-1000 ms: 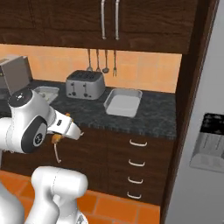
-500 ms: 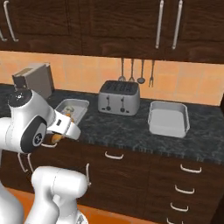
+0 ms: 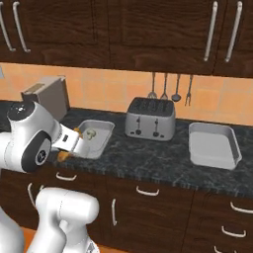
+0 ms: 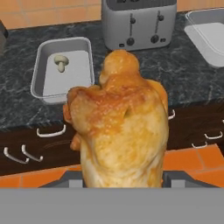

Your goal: Place one mushroom and one chicken drumstick in each tupperware on the nearby counter, to pack two identical lunches.

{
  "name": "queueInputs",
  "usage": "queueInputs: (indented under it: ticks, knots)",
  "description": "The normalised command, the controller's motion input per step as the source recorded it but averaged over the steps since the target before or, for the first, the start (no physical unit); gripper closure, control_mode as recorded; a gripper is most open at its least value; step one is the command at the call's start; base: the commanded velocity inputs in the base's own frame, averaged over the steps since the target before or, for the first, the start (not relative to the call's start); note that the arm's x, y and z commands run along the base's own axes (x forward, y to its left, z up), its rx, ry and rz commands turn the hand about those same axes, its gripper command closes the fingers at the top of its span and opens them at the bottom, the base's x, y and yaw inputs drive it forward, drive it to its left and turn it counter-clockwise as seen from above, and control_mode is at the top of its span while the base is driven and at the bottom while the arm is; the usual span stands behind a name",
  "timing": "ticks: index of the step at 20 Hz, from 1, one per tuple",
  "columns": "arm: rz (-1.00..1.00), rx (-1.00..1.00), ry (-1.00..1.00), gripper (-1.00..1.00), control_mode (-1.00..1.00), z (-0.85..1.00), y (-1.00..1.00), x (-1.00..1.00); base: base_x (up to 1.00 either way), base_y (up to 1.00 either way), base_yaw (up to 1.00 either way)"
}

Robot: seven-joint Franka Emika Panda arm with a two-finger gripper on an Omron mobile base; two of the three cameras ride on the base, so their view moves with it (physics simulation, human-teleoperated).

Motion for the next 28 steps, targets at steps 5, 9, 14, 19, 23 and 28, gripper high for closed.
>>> queueInputs:
  ticks: [5, 9, 14, 19, 23, 28]
  knots:
    - [0.0, 0.0, 0.0, 1.0, 1.0, 0.0, 0.0, 0.0, 0.55, 0.52, -0.09]
    - [0.0, 0.0, 0.0, 1.0, 1.0, 0.0, 0.0, 0.0, 0.74, 0.54, -0.13]
    - [0.0, 0.0, 0.0, 1.0, 1.0, 0.0, 0.0, 0.0, 0.65, 0.46, -0.11]
    - [0.0, 0.0, 0.0, 1.0, 1.0, 0.0, 0.0, 0.0, 0.43, 0.19, -0.03]
    - [0.0, 0.0, 0.01, 1.0, -1.0, -0.64, 0.09, 0.64, 0.0, 0.0, 0.0]
    - [0.0, 0.0, 0.18, 1.0, -1.0, -0.66, 0.02, 0.84, 0.0, 0.0, 0.0]
